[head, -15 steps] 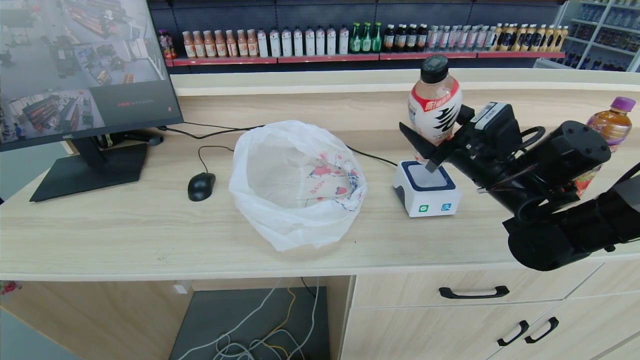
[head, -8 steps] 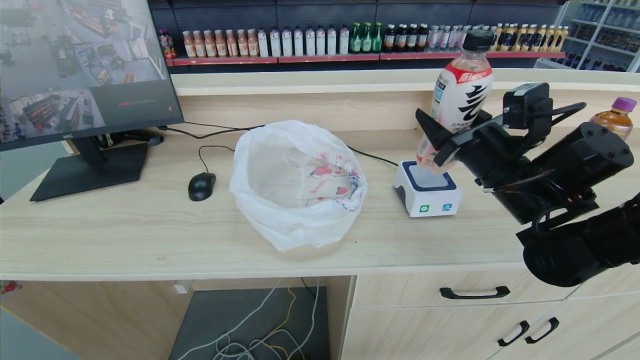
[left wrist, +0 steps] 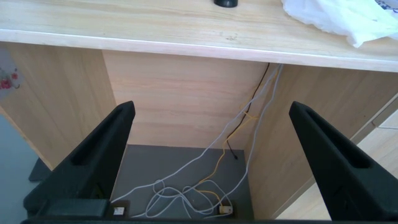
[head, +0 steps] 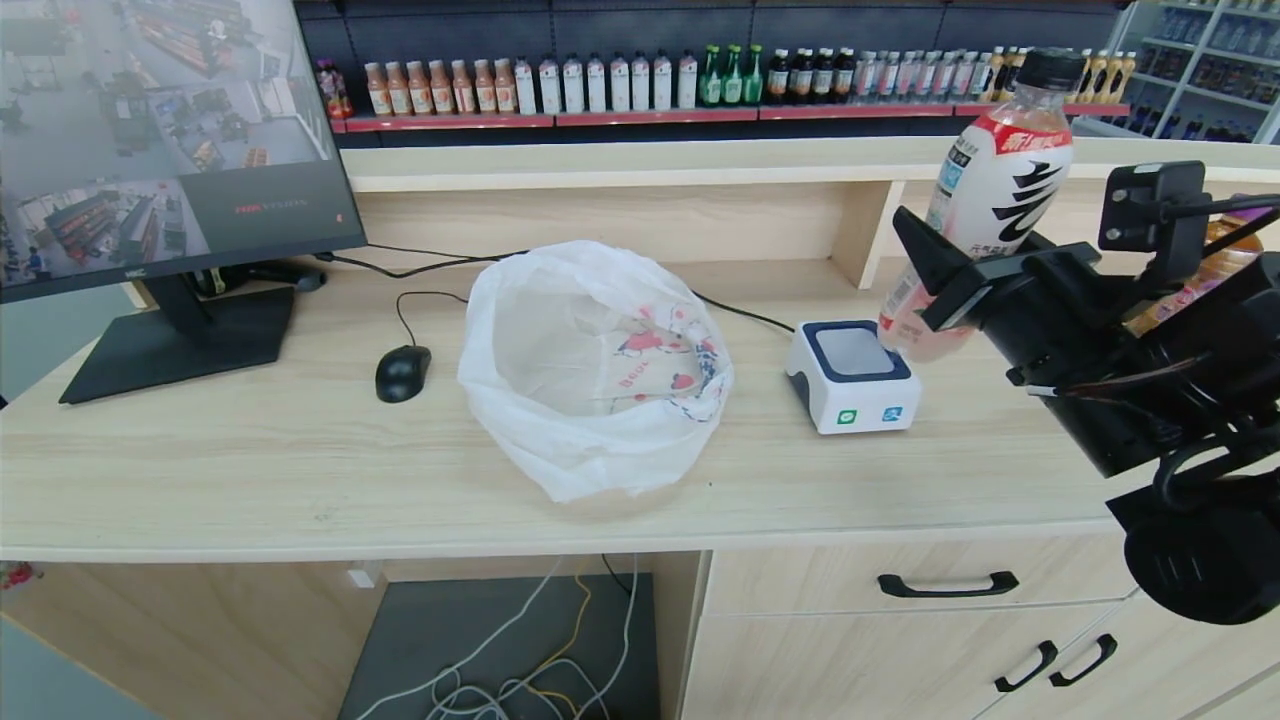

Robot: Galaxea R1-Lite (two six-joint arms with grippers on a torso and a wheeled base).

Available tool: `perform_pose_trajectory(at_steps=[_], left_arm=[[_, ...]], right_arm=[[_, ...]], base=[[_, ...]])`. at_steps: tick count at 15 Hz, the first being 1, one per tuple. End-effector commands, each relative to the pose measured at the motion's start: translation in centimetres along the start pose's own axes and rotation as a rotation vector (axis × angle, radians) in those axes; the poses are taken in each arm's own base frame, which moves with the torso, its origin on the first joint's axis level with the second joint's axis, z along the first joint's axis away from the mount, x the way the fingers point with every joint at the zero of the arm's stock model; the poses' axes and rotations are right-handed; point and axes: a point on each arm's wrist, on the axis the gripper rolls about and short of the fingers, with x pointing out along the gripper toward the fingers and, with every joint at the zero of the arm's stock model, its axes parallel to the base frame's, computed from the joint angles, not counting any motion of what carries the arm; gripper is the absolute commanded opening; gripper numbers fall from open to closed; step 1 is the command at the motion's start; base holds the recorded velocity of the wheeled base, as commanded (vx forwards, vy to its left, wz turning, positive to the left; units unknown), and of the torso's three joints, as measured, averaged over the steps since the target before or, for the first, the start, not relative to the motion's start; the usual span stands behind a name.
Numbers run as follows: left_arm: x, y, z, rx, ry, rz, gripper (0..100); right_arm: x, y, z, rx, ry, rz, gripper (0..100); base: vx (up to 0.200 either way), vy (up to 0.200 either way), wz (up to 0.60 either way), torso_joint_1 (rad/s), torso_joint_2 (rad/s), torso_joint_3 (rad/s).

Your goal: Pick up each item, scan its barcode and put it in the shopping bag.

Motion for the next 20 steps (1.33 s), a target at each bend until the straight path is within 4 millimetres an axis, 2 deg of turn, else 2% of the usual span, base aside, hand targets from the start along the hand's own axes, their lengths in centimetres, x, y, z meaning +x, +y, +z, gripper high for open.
perform_pose_trajectory(at_steps=[1,4,9,11,20], left_arm=[[0.0,0.0,0.0,0.0,0.0,0.001,100],[0.0,0.0,0.0,0.0,0.0,0.001,100],[0.0,0.0,0.0,-0.002,0.0,0.001,100],[0.0,0.0,0.0,-0.002,0.0,0.001,100],[0.0,0.0,0.0,-0.002,0.0,0.001,100]], right_arm=[[-0.3,-0.1,0.5,0.0,-0.009,-0.003,0],[0.1,-1.3,0.0,0.0,-0.005,-0.039,0],[-0.6,-4.3,0.3,-0.024,-0.003,-0.127,0],[-0.5,-4.5,0.4,-0.027,-0.005,-0.132,0],[-0.6,-4.7,0.2,-0.016,0.0,-0.145,0]], base=[[0.0,0.0,0.0,0.0,0.0,0.0],[0.0,0.0,0.0,0.0,0.0,0.0],[0.0,0.0,0.0,0.0,0.0,0.0],[0.0,0.0,0.0,0.0,0.0,0.0],[0.0,0.2,0.0,0.001,0.0,0.002]])
